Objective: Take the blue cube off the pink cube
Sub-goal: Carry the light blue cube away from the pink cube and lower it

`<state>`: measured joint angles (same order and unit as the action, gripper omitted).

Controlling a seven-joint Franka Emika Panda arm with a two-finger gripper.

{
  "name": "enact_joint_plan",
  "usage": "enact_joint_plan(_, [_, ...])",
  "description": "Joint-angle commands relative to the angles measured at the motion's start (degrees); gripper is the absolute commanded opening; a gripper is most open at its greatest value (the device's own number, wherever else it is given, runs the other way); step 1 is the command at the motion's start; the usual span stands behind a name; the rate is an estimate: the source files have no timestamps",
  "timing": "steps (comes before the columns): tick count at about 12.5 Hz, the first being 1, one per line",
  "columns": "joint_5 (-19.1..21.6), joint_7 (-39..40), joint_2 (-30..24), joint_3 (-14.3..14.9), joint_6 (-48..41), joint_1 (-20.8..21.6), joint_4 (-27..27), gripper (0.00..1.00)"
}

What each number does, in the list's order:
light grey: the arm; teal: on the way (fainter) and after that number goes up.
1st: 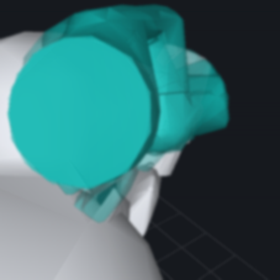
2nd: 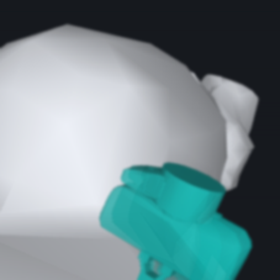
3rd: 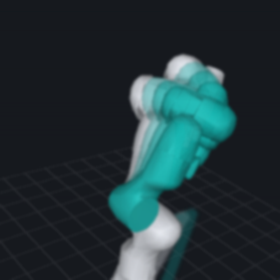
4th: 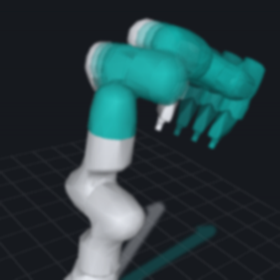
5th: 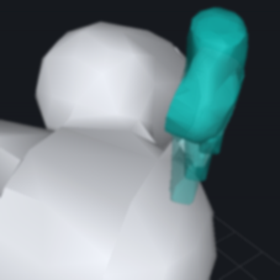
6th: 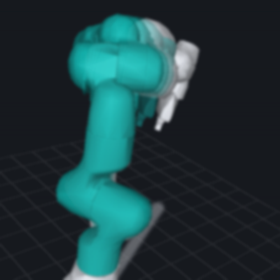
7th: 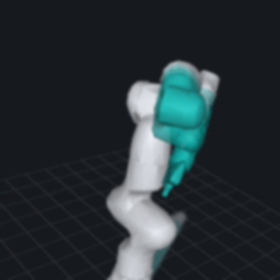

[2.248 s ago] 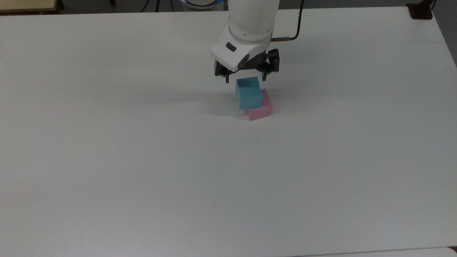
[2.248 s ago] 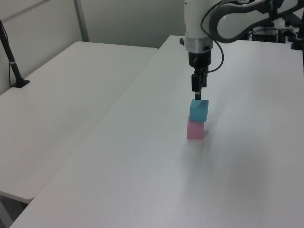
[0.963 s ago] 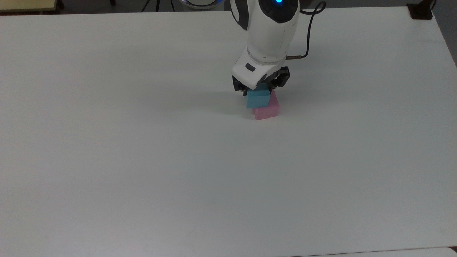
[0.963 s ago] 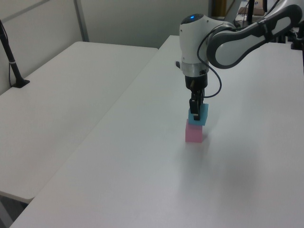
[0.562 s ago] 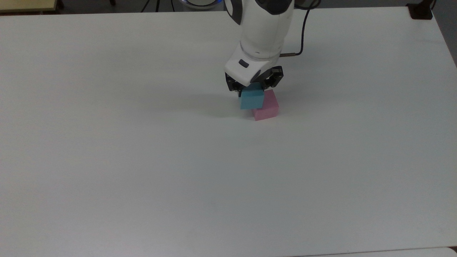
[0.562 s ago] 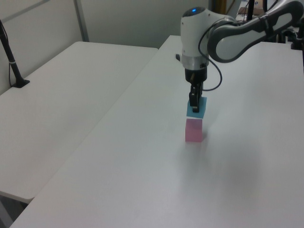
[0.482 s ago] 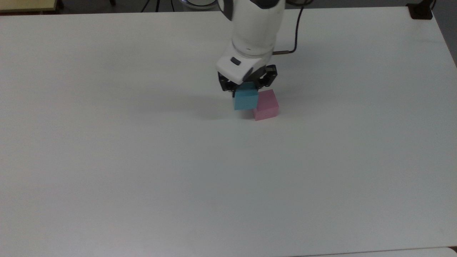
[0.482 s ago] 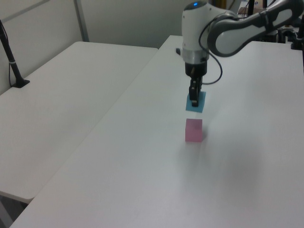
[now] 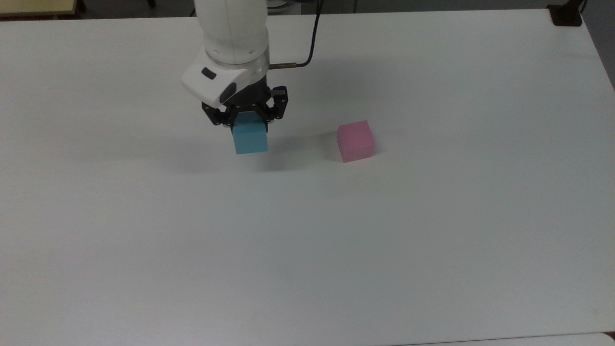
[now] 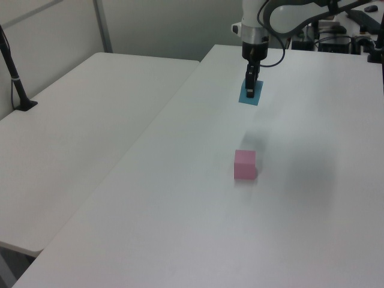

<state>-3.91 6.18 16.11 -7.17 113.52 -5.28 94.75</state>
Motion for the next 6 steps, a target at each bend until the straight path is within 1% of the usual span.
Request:
enact_joint_plan(1, [-0.48,1.73,3.39,0.75,0.21,-0.35,-0.45,0.29])
enact_joint_plan(4, [-0.74,5.75,6.3,4.17,0.38,-0.52,-0.45,0.29])
enact_joint_plan(5, [-0.57,7.42,6.3,5.49,0.38,-1.66,-0.53,0.29])
enact_joint_plan(6, [-0.57,9.27,6.3,5.93,0.38,-2.54,-0.62,0.29])
